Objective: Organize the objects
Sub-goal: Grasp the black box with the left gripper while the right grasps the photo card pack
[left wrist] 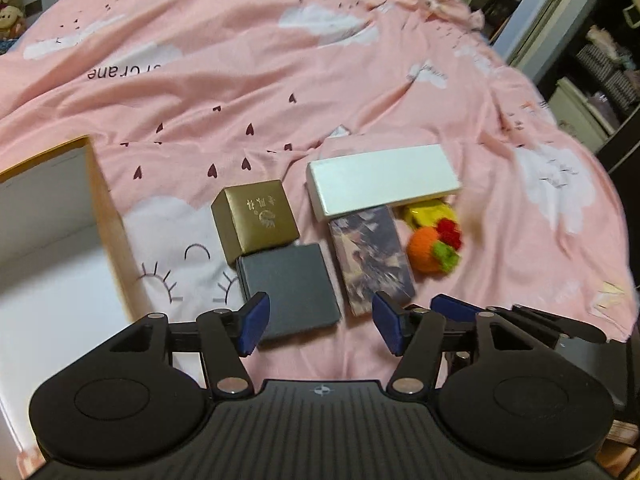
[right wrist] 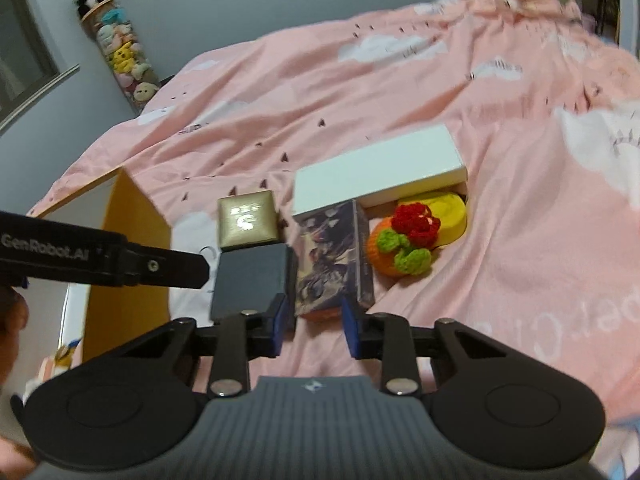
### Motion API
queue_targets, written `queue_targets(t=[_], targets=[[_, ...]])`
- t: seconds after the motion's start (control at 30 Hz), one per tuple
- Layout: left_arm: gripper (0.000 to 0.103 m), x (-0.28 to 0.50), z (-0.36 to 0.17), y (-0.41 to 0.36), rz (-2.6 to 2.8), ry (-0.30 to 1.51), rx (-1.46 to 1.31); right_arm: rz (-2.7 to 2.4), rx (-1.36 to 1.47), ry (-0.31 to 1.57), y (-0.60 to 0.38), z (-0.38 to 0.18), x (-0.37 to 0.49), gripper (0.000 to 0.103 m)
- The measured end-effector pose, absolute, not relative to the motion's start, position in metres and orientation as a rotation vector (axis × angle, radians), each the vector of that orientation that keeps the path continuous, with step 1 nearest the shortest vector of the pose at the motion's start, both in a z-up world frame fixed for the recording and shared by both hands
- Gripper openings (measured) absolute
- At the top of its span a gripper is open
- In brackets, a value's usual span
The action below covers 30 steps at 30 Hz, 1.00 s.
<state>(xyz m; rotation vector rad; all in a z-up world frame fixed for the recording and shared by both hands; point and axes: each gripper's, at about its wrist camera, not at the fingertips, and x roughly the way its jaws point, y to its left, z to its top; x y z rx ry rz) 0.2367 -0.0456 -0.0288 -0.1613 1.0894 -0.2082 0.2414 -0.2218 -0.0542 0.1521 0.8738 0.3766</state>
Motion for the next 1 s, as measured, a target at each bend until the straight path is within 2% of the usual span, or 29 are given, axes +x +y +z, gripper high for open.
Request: queue_targets(t=[0.4,0.6,0.67,0.8,1.0], targets=[[0.077,0.282,-0.088,-0.045,-0.058,1.267,-0.185,0.384,0.260,0.897,-0.246,-0.098,0.273,0.030],[0.088,0.289,-0.110,-0.043,-0.065,1.314,-0.261,0.397,0.283,0.917,-0.249,-0.107,0.280,0.032],[0.088,0.290,-0.117,-0.044,-0.072,1.319,-0.287,0.400,0.286,0.920,-0.249,-0.109,0.282,0.032],[0.081,0.293,-0.120,-0.047,-0.078,1.317,-0.305,0.411,0.302,0.920,-0.249,-0.113,0.286,0.035],[0.059,0.283,-0.099,-0.048,-0.133,1.271,-0.235,0.429,0.318,0.898,-0.247,-0.115,0.290,0.044]])
